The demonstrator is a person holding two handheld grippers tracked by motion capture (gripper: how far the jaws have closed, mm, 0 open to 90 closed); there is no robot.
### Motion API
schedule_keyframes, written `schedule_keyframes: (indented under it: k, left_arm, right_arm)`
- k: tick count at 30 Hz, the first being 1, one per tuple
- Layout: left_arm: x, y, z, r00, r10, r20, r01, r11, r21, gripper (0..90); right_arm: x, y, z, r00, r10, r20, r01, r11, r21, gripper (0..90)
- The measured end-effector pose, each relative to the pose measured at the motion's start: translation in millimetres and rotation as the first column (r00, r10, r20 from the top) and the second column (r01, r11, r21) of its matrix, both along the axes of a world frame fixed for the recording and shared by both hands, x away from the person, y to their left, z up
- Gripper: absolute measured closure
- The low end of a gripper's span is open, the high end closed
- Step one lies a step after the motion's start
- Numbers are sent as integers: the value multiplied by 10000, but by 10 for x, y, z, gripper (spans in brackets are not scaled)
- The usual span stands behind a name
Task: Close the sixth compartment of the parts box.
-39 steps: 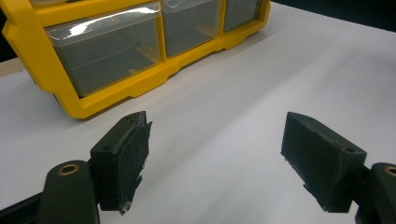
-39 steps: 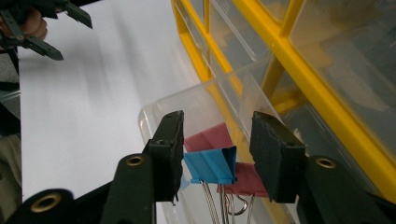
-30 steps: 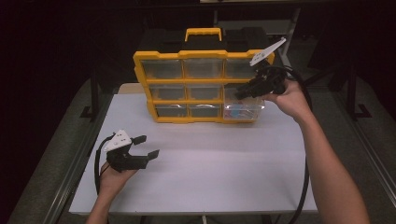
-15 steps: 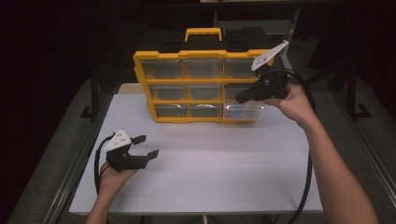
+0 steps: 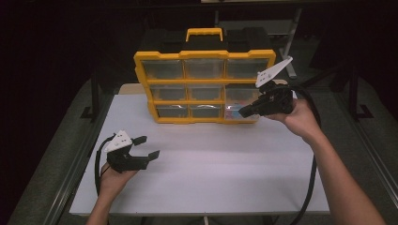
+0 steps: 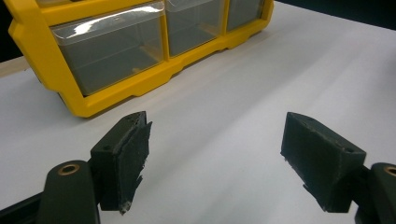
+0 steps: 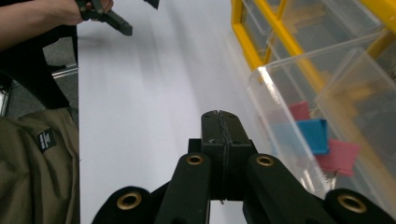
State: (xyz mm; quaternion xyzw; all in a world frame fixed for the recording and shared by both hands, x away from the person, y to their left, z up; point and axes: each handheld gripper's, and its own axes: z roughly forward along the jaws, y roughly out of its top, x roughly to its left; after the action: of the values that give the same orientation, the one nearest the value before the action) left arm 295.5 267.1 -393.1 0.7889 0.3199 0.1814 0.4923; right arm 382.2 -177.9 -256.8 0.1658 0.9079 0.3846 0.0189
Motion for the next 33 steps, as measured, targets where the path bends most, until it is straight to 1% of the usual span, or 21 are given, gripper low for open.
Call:
schedule_keyframes:
  k: [1,3,9,12,14,17,19,20,21,22,24,25,26,29,30,31,33]
  left_arm:
    - [-1,-4,-1,10000,-12,-7,12,10000,-3,234]
    - [2,-5,-3,10000,-65,-12,66,9999,151,234]
    - [-1,-7,-4,10000,6,-46,-6,10000,-45,234]
    - [-1,-5,-2,10000,-35,-47,35,10000,55,234]
    - [-2,-4,0,10000,-54,-48,54,9999,90,234]
    - [-1,-4,-2,10000,-24,-46,24,10000,14,234]
    - [-1,-3,0,10000,-13,-49,13,10000,54,234]
    - [0,-6,1,10000,-12,-42,12,10000,23,234]
    - [1,-7,3,10000,-37,-38,37,9999,126,234]
    - [3,-11,-2,10000,-48,-22,48,9999,153,234]
    - [-1,-24,-4,10000,-34,-82,34,9999,103,234]
    - [-3,-27,-2,10000,-39,-62,40,9999,103,234]
    - [-3,-31,-4,10000,-37,-31,37,10000,73,235]
    - [-6,-31,-3,10000,-11,-56,12,10000,51,234]
    - [-7,-29,-2,10000,-11,-74,11,10000,36,234]
    - [-2,-24,0,10000,-29,-29,30,10000,63,234]
    - [2,-20,0,10000,-26,-17,27,10000,91,234]
  right_arm:
    - [-18,-2,-7,10000,-4,-33,4,10000,-14,886]
    - [-56,-1,-32,9999,-9,-129,8,10000,-39,886]
    - [-112,7,-124,9998,186,-112,-187,9998,-77,886]
    - [-109,10,-176,9997,166,-175,-168,9998,-108,886]
    - [-99,10,-202,9997,127,-225,-130,9999,-97,886]
    - [-74,10,-236,9998,101,-160,-105,9997,-220,887]
    - [-68,10,-241,9998,81,-174,-86,9996,-287,887]
    - [-59,9,-249,9998,40,-169,-45,9995,-319,887]
    - [-36,-6,-264,9998,-54,-195,46,9992,-403,887]
    - [-25,-12,-269,9999,-89,-130,83,9991,-427,887]
    - [-4,-24,-276,9997,-195,-152,188,9988,-459,887]
    - [13,-29,-283,9998,-204,-88,199,9988,-446,887]
    - [18,-33,-280,9994,-303,-135,296,9983,-494,887]
    - [67,-41,-293,9993,-361,-15,359,9978,-559,887]
    - [74,-38,-293,9990,-424,-121,416,9975,-568,887]
    - [94,-37,-303,9993,-361,24,362,9976,-596,887]
    - [111,-35,-301,9991,-412,47,414,9970,-646,887]
